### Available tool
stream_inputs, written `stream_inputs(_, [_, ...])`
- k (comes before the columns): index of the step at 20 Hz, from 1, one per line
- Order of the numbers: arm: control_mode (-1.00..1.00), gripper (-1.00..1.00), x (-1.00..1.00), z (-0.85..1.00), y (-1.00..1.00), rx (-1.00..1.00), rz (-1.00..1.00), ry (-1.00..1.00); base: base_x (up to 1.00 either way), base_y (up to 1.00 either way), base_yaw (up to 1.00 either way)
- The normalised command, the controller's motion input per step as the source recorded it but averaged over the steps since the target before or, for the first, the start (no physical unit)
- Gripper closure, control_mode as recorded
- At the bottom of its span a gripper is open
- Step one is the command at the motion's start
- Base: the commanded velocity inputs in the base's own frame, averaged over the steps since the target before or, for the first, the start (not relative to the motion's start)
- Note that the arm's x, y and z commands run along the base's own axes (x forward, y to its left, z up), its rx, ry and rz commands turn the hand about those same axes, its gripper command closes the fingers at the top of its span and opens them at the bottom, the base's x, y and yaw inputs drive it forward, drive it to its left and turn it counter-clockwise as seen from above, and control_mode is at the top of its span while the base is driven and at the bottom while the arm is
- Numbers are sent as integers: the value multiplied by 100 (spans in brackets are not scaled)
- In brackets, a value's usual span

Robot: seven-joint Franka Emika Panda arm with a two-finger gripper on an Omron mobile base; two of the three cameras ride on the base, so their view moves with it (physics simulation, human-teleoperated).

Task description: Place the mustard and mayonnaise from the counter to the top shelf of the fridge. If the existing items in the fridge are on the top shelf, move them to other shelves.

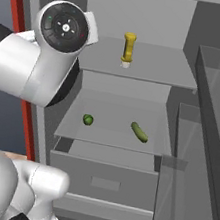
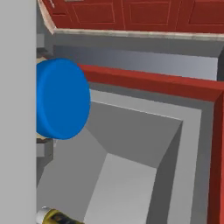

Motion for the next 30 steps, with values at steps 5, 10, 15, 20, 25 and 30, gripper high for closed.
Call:
stream_inputs(5, [-100, 100, 82, -2, 18, 7, -16, 0, 0, 0, 0])
stream_inputs(10, [-100, 100, 46, -13, 4, 3, -6, 7, 0, 0, 0])
stream_inputs(15, [-100, 100, 50, -29, 0, 5, -3, 10, 0, 0, 0])
stream_inputs(20, [-100, 100, 71, -20, 0, 3, -2, 9, 0, 0, 0])
stream_inputs(25, [-100, 100, 74, -19, 0, 1, -2, 6, 0, 0, 0])
stream_inputs(30, [-100, 100, 65, -6, 0, 0, -2, 0, 0, 0, 0])
